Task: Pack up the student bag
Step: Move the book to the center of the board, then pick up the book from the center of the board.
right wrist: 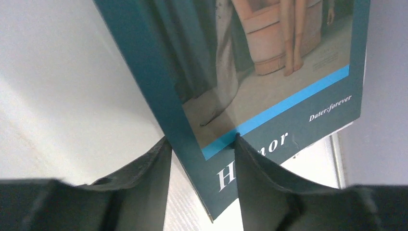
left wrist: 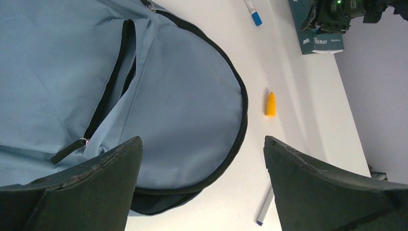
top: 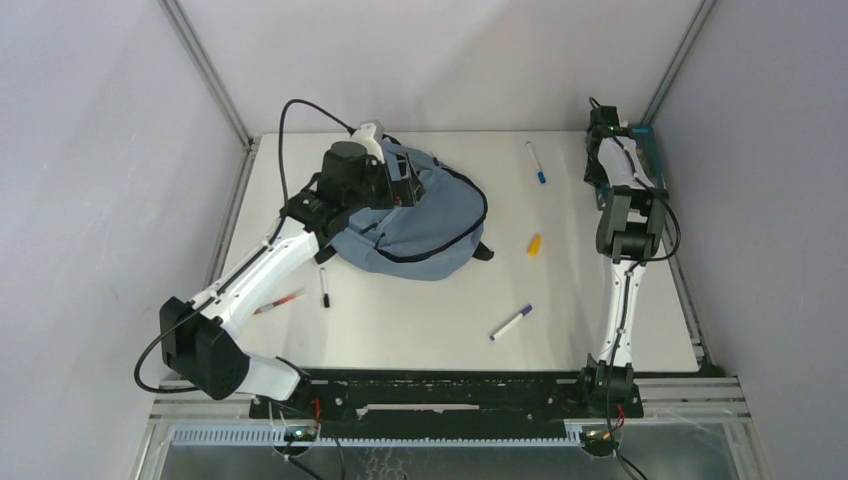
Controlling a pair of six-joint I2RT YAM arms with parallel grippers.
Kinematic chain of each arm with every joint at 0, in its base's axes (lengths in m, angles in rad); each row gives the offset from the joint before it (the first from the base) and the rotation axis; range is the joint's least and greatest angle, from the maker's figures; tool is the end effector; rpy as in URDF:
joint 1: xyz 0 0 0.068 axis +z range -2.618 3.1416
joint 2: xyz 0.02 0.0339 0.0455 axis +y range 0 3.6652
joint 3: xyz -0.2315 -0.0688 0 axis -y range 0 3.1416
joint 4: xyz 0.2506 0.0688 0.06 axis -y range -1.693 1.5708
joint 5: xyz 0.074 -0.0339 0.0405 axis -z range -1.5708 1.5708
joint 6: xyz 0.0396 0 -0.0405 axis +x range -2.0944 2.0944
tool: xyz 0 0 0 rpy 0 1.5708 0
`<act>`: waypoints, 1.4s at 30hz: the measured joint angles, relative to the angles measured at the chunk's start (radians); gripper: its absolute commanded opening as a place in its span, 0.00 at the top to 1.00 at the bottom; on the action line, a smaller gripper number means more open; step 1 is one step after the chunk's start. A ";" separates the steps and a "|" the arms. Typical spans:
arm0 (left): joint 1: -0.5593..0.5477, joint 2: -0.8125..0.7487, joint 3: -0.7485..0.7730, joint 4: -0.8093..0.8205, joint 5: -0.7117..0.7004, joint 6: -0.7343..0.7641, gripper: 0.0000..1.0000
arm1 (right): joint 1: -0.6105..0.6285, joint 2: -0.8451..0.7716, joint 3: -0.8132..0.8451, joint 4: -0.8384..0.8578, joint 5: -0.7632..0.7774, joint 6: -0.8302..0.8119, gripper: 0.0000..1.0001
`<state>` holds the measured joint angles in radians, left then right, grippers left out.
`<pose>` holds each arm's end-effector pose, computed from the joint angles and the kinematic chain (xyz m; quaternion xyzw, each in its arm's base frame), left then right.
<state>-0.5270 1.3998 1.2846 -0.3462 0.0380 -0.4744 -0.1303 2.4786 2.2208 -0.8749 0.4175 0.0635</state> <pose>0.2915 -0.1714 0.3219 0.0324 0.8493 -0.2670 0.4542 0.5004 -0.0818 0.1503 0.1372 0.9461 -0.2093 0.2057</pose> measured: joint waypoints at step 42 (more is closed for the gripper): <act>-0.006 -0.041 -0.094 0.097 0.132 -0.051 0.00 | -0.113 -1.413 -1.414 0.248 -0.353 0.351 0.06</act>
<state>-0.5331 1.3590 1.1908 -0.2497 0.1703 -0.5251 -0.2428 1.0653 0.8070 -0.6273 0.0647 0.4141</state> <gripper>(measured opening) 0.996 0.923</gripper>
